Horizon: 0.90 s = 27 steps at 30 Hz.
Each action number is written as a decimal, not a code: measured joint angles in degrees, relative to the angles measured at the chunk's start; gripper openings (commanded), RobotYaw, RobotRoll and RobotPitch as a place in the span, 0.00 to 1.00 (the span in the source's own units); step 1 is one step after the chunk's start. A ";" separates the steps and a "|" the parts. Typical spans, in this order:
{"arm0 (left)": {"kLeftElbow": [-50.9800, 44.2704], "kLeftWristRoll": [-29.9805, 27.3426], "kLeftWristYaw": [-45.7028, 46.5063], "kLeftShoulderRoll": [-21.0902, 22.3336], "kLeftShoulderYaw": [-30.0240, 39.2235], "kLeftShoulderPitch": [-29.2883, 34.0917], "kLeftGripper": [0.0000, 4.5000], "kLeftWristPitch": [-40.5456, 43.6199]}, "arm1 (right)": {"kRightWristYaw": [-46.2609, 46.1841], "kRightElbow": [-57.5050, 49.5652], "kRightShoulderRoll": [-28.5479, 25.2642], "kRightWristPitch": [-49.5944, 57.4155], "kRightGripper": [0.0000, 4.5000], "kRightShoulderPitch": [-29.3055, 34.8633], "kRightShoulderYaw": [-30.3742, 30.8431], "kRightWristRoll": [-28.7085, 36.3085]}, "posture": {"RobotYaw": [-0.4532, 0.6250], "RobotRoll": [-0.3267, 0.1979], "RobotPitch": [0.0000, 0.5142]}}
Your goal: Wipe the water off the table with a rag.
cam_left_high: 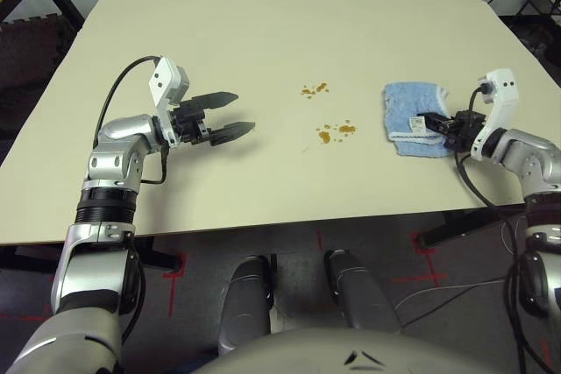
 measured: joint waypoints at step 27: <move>0.25 0.66 0.01 -0.07 -0.04 -0.57 1.00 -0.42 | -4.16 -26.49 11.74 16.51 0.00 8.63 11.23 4.47 | 0.25 0.62 0.30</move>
